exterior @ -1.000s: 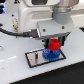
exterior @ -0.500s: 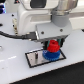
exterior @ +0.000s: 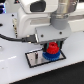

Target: Insert the blue gear onto the right peg, followed by the red gear

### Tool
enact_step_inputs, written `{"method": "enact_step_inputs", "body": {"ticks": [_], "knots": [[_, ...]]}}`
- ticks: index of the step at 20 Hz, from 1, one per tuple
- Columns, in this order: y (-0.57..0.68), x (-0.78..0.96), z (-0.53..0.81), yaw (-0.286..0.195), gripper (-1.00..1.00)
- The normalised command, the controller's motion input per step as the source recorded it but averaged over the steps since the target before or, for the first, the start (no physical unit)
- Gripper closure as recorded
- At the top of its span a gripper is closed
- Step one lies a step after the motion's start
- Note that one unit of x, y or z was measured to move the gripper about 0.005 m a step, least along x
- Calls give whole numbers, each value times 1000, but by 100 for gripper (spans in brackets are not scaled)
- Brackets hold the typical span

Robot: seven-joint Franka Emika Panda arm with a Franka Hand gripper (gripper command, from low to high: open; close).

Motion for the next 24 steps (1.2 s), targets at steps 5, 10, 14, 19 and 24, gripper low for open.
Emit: {"method": "enact_step_inputs", "body": {"ticks": [5, 10, 14, 19, 24], "knots": [[-79, 115, -157, 0, 100], [-20, 117, 7, 0, 100], [12, 53, 80, 0, -100], [49, 0, 228, 0, -100], [60, 1, 602, 0, -100]]}}
